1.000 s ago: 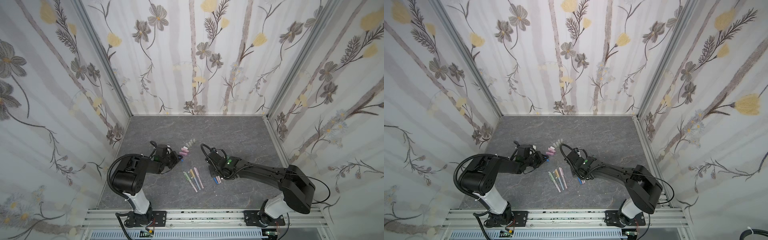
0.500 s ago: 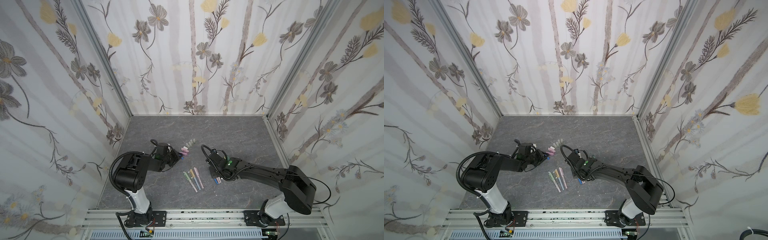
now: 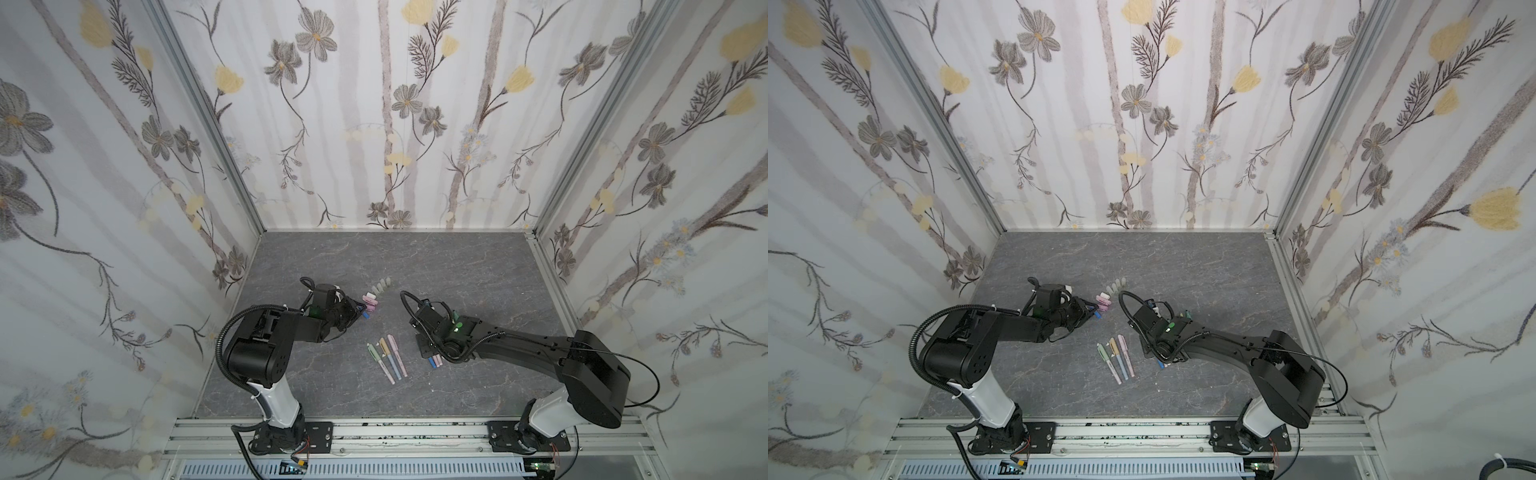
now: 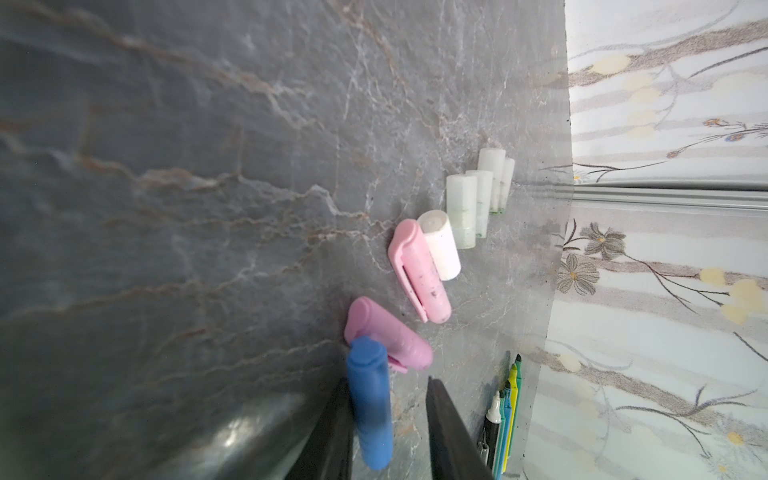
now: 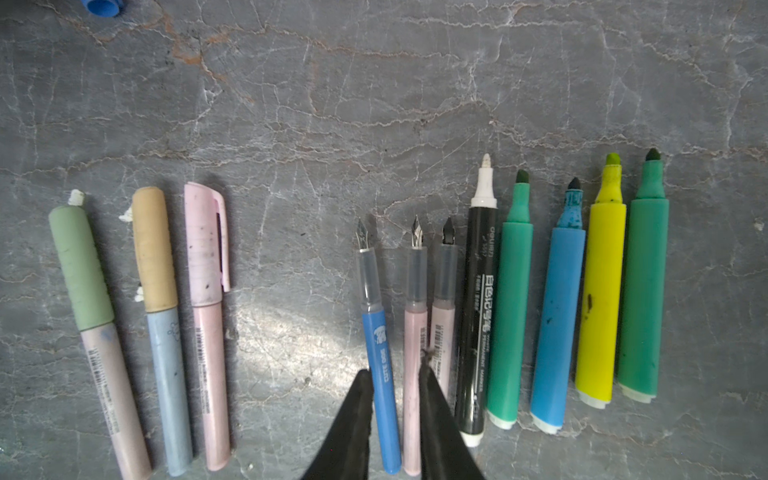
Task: Open the pen caps
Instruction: 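Drop the blue cap beside the pink caps while the right releases the pen, then move the right gripper to the light pink capped pen and grasp its body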
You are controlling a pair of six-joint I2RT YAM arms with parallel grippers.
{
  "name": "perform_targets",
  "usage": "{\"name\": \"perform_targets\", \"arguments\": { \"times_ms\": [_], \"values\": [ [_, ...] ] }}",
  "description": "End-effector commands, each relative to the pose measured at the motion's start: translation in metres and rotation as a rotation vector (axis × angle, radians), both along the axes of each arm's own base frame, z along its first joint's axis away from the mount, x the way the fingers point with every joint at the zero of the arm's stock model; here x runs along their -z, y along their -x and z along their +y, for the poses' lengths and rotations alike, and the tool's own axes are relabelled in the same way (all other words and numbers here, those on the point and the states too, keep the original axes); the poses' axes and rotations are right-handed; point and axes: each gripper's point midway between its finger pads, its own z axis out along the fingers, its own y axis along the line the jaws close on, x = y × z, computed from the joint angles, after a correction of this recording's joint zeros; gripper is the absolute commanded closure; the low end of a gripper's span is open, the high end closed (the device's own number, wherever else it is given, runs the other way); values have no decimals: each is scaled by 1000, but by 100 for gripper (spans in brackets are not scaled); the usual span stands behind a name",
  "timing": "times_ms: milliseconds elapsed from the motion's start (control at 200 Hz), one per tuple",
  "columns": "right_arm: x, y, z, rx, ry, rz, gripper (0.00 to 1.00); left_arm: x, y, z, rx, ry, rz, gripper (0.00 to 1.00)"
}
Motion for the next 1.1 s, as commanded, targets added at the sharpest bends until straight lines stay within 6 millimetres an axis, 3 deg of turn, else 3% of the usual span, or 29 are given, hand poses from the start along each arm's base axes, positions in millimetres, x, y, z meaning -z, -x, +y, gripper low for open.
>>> {"name": "perform_targets", "arguments": {
  "times_ms": [0, 310, 525, 545, 710, 1094],
  "values": [
    [-1, 0, 6, -8, -13, 0, 78, -15, -3, -2, 2, 19, -24, 71],
    [-3, -3, 20, -38, -33, -5, 78, -47, 2, 7, -4, 2, -73, 70],
    [-9, 3, 40, -93, -81, -3, 77, -71, 2, 30, -39, -48, -134, 69],
    [1, 4, 40, -95, -59, 15, 76, -75, 1, 32, -43, -55, -143, 69],
    [5, 9, 52, -117, -58, 28, 76, -101, 0, 47, -60, -129, -217, 68],
    [20, 29, 80, -161, -73, 95, 70, -102, 11, 49, -11, -164, -227, 66]
  ]
}}
